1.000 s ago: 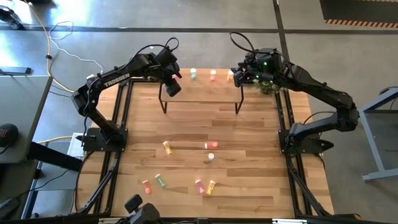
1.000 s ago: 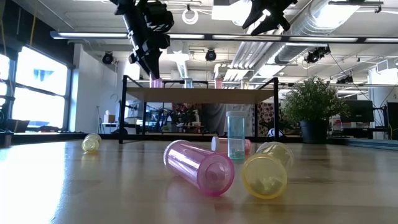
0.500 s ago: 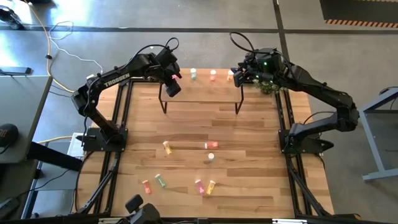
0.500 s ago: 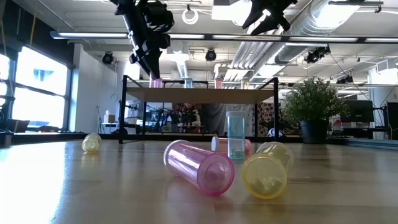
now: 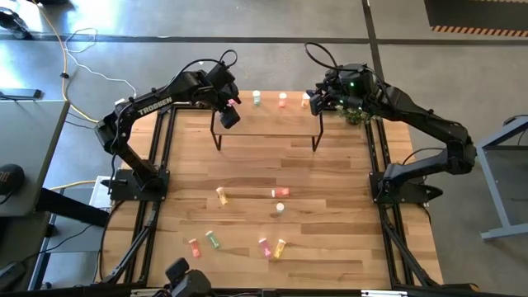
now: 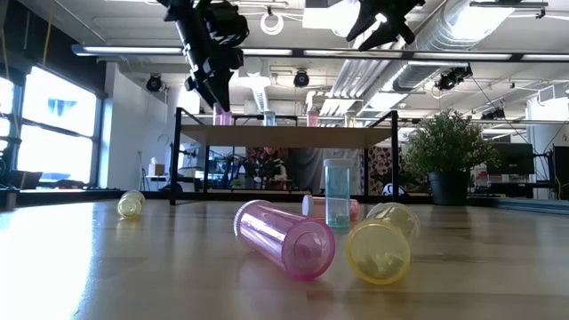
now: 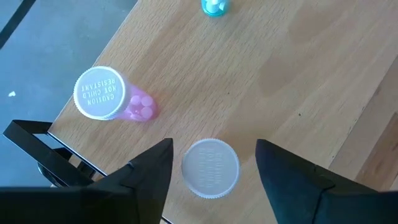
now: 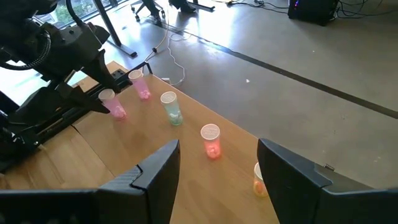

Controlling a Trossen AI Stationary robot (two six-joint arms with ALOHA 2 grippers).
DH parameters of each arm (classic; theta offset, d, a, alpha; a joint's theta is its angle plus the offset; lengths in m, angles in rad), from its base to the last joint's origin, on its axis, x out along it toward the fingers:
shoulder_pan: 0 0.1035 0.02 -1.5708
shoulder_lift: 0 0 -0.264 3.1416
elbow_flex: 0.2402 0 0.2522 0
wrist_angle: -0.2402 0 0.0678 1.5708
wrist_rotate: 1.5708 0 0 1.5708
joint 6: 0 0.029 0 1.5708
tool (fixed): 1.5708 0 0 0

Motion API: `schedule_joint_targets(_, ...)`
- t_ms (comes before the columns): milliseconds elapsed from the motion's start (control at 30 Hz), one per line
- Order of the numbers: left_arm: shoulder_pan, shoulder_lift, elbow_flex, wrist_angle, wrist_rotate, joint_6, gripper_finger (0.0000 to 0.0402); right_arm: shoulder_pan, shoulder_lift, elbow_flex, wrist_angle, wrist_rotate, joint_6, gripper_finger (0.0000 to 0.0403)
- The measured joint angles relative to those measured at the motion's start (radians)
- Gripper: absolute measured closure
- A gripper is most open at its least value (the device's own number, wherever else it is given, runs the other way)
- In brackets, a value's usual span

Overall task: Pick and place medicine bottles onto shelf by color
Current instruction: Put the top blue pill bottle on the shelf aligned with the other blue pill bottle

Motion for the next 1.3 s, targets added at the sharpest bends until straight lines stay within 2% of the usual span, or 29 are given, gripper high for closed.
schedule_joint_targets(667, 0.0, -0.008, 0.0, -0.001, -0.014, 0.019, 0.0172, 0.0, 0.0, 0.0, -0.011, 0.0, 0.03, 0.0197)
schedule_joint_targets(1033, 0.0, -0.084, 0.001, -0.001, -0.059, 0.033, 0.0172, 0.0, 0.0, 0.0, -0.037, -0.004, 0.037, 0.0197)
schedule_joint_targets(1300, -0.043, -0.205, 0.001, -0.002, -0.028, -0.017, 0.0172, 0.023, 0.0, 0.0, -0.037, -0.19, -0.011, 0.0197)
